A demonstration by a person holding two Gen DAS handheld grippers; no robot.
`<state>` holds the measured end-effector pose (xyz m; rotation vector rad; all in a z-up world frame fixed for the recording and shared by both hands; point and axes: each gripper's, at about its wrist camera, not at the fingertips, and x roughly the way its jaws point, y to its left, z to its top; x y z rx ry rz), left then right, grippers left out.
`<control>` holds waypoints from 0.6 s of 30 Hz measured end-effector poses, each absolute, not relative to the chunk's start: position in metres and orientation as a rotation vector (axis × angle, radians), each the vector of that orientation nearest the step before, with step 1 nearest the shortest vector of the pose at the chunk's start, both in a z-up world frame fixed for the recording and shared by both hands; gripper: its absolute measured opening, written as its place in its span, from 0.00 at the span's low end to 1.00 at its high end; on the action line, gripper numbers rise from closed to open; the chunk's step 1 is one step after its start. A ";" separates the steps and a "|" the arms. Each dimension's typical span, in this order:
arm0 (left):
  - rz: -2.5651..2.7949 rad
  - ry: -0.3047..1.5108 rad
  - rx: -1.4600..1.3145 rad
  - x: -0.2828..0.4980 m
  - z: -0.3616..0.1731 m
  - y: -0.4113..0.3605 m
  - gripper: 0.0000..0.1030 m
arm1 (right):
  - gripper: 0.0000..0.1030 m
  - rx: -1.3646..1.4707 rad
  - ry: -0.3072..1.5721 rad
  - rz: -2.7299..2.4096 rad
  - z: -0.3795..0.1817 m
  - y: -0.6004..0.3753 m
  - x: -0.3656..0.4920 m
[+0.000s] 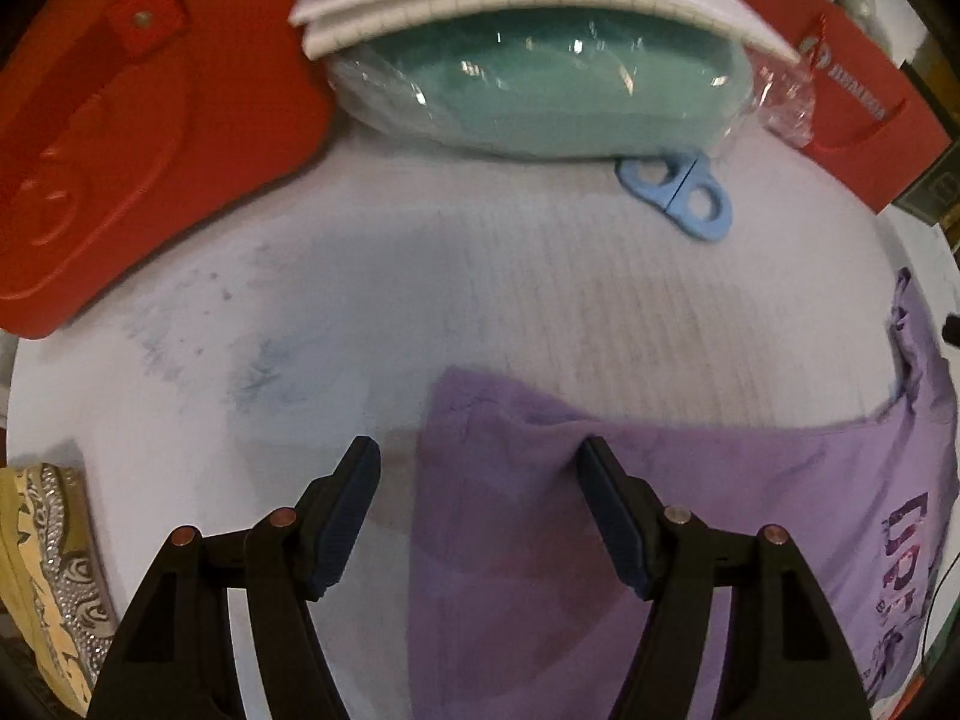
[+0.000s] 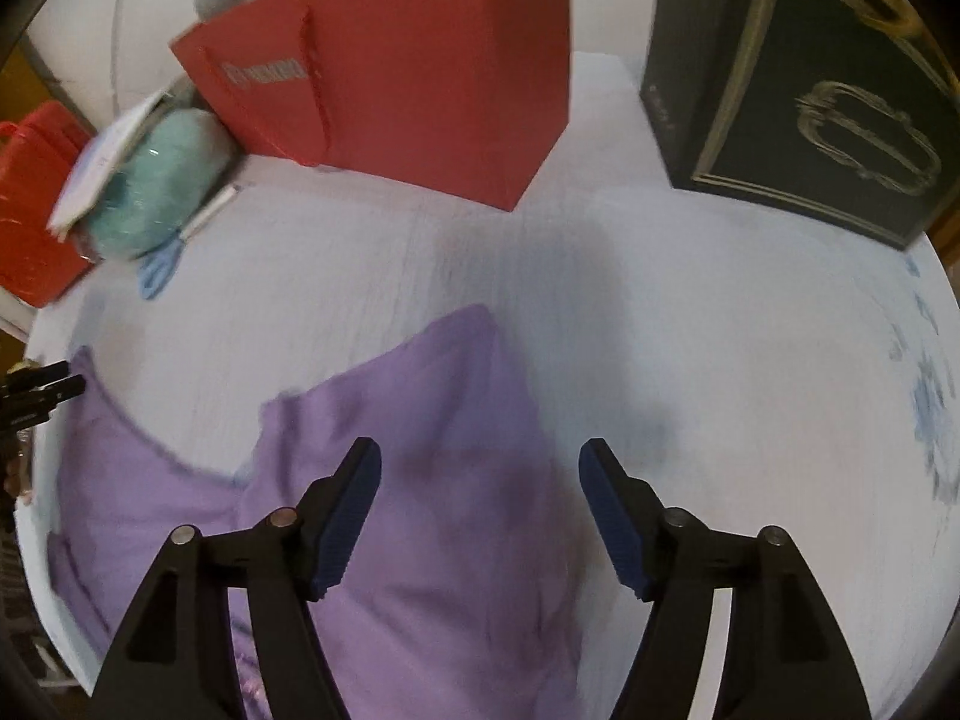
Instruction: Fold clothes
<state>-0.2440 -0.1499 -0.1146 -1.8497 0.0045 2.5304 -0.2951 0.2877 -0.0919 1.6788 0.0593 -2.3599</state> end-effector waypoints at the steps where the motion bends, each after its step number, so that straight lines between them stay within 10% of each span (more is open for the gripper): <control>1: 2.529 0.007 -1.846 -0.242 -0.115 -0.150 0.68 | 0.66 1.679 0.077 -2.356 -0.095 0.284 -0.301; 7: 2.513 0.035 -1.810 -0.226 -0.116 -0.144 0.54 | 0.65 1.667 0.218 -2.323 -0.116 0.262 -0.320; 9: 2.494 0.044 -1.796 -0.223 -0.113 -0.137 0.17 | 0.41 1.634 0.285 -2.315 -0.117 0.252 -0.316; 10: 2.484 0.047 -1.802 -0.222 -0.112 -0.134 0.06 | 0.08 1.617 0.318 -2.311 -0.117 0.248 -0.314; 18: 2.570 0.058 -1.700 -0.188 -0.078 -0.135 0.04 | 0.02 1.298 0.284 -2.426 -0.041 0.272 -0.247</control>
